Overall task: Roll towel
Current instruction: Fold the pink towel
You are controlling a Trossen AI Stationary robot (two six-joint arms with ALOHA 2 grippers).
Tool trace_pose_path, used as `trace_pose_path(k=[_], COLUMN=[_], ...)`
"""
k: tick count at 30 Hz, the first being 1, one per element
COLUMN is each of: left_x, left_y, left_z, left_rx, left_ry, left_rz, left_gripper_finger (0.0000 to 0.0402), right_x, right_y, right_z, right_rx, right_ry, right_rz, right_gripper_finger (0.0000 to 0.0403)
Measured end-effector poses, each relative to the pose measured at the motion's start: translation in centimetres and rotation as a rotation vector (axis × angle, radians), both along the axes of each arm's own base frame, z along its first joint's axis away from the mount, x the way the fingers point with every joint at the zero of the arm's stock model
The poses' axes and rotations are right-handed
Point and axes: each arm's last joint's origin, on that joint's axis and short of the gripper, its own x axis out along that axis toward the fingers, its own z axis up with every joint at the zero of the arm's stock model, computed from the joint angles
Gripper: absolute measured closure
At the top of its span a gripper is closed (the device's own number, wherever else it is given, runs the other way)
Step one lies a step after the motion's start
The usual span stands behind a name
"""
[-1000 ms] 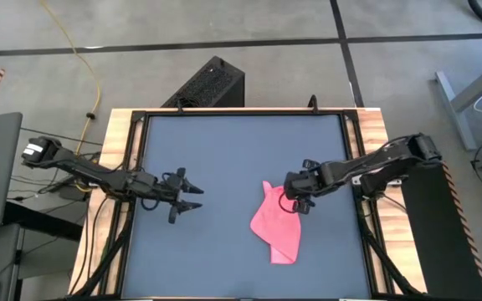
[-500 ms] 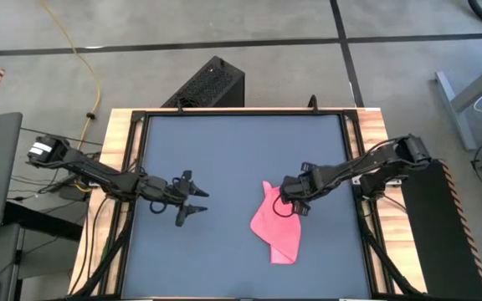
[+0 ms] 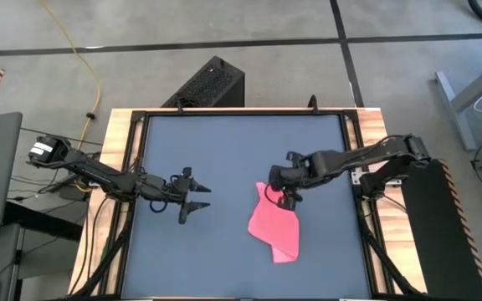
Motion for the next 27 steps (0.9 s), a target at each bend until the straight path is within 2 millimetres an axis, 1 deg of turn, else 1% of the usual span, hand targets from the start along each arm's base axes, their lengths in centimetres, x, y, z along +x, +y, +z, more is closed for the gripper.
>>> trace_pose_path(k=[3,6,9,11,13,17,19,24,27], left_x=[0.0,0.0,0.0,0.0,0.1,0.1,0.1,0.4,1.4], left_y=[0.0,0.0,0.0,-0.1,-0.2,-0.2,-0.1,0.4,0.5], left_z=[0.0,0.0,0.1,0.3,0.5,0.8,0.7,0.2,-0.2], left_rx=[0.038,0.057,0.055,0.041,0.027,0.041,0.055,0.111,0.171], left_ry=[-0.003,-0.002,-0.01,-0.03,-0.053,-0.078,-0.073,-0.047,-0.029], left_rz=[-0.007,-0.01,-0.015,-0.043,-0.077,-0.08,-0.033,0.153,0.222], left_gripper_finger=[0.018,0.018,0.018,0.018,0.018,0.018,0.018,0.018,0.018], right_x=[0.5,0.4,0.0,-0.2,-0.3,-0.2,0.3,1.6,2.7], right_y=[-0.1,-0.1,-0.3,-0.4,-0.5,-1.4,-1.8,-2.2,-2.4], right_z=[4.5,8.8,11.8,12.9,13.4,13.4,13.0,12.0,11.2], right_rx=[-0.044,-0.07,-0.102,-0.134,-0.163,-0.18,-0.177,-0.18,-0.165], right_ry=[-0.135,-0.275,-0.39,-0.425,-0.443,-0.439,-0.429,-0.402,-0.385], right_rz=[0.029,0.051,0.046,0.025,-0.003,-0.056,-0.084,-0.107,-0.103], right_gripper_finger=[0.0394,0.0394,0.0394,0.0394,0.0394,0.0394,0.0394,0.0392,0.039])
